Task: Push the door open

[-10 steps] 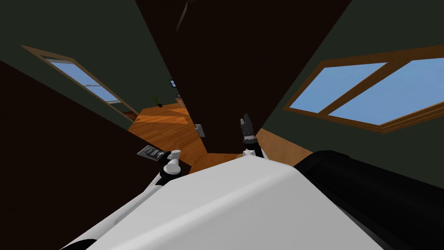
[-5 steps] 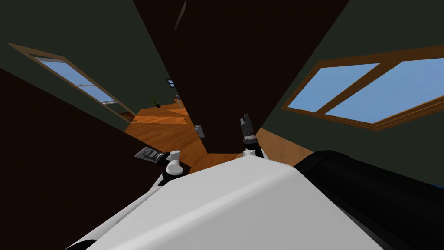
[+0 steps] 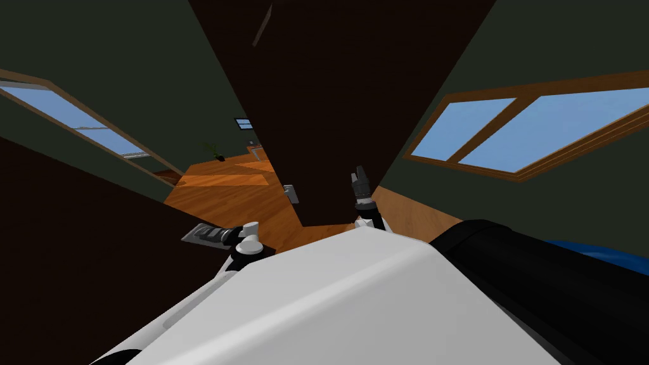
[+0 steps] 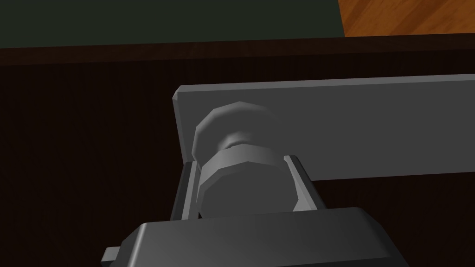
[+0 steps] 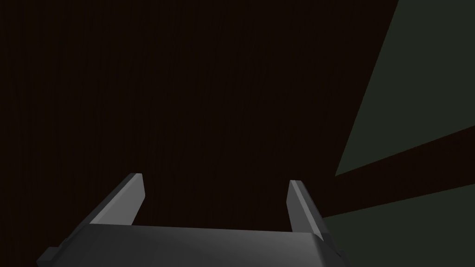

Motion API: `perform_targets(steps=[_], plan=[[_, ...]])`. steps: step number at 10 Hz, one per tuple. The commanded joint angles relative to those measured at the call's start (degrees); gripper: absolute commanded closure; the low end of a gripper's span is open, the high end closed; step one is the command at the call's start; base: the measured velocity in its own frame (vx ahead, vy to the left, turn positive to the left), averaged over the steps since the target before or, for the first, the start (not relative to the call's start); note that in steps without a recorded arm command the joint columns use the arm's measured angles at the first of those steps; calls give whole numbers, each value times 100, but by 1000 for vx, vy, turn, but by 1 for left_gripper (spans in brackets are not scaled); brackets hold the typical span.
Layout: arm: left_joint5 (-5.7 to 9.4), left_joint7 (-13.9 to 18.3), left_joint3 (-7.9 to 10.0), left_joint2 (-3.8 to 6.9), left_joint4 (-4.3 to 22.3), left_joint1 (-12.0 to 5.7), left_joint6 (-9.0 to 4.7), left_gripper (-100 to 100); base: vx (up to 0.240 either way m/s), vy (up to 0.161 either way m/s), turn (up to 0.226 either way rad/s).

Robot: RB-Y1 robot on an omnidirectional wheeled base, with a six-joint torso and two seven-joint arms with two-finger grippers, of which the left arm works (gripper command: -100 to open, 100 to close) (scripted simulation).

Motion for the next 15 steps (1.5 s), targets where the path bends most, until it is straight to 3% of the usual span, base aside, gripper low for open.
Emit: perform_targets(steps=[1,2,4,5,6,7,8,9,10,14,15], plan=[[21,-91,61,-61,-215,15,23,100,17,43,-3],[98,-224,268,-57,-226,-2,-49,100,34,55,-150],[134,-287,367,-55,-231,-10,-83,100,39,64,-132],[209,-417,569,-52,-242,-27,-153,100,29,68,-192],[241,-472,656,-52,-246,-35,-184,100,44,81,-178],[231,-451,617,-105,-304,7,-117,100,16,36,-17],[308,-549,802,-85,-354,-5,-268,100,19,139,-110],[348,-594,896,-75,-377,-15,-350,100,51,256,-150],[348,-594,896,-75,-377,-15,-350,100,58,173,-49],[558,-830,1393,-27,-495,-66,-782,100,47,171,-103],[579,-854,1443,-23,-507,-71,-826,100,13,196,-100]])
